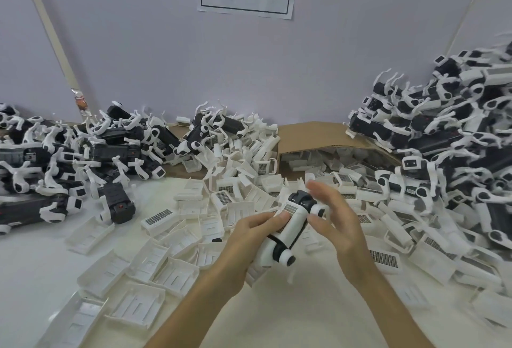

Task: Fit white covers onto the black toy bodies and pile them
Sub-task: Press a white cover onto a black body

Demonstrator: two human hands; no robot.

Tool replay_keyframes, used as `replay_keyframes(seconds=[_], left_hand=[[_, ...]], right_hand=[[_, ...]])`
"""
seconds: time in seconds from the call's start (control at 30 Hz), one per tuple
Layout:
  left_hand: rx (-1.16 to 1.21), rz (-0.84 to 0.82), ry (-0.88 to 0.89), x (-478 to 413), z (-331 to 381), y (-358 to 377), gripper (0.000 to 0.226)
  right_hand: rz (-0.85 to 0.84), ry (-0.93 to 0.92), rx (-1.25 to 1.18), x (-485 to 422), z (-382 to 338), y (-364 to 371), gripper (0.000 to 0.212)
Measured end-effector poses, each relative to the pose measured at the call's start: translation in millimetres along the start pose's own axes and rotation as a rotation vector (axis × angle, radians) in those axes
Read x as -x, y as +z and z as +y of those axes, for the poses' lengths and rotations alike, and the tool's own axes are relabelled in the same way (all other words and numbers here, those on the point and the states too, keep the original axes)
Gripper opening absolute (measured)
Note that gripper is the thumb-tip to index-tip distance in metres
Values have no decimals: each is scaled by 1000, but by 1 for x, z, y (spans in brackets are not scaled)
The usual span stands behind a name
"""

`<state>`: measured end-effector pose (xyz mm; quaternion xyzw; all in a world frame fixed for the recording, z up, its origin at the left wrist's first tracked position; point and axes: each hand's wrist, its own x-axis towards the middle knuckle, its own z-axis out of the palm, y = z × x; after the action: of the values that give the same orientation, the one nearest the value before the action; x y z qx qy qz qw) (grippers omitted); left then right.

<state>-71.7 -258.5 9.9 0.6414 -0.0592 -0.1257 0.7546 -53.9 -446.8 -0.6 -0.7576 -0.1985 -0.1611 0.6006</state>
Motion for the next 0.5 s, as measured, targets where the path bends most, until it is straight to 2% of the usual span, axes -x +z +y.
replay_keyframes(seconds=[0.07, 0.13, 0.27, 0.37, 0.43, 0.5], left_hand=[[6, -54, -36, 0, 0, 0, 44], [12, -88, -66, 1, 0, -1, 38], [28, -180, -85, 2, -1, -1, 33], [164, -202, -83, 3, 1, 1, 45], [334, -169, -58, 0, 2, 1, 55], [403, -142, -30, -2, 2, 0, 64]], right_hand=[[-109, 69, -116, -1, -3, -1, 44], [-151, 145, -160, -3, -4, -5, 39], [-239, 219, -294, -4, -1, -15, 43], [-237, 235, -381, -6, -1, -17, 49], [-192, 251, -392, -7, -1, -18, 50], [-158, 272, -414, -8, -1, -18, 50]])
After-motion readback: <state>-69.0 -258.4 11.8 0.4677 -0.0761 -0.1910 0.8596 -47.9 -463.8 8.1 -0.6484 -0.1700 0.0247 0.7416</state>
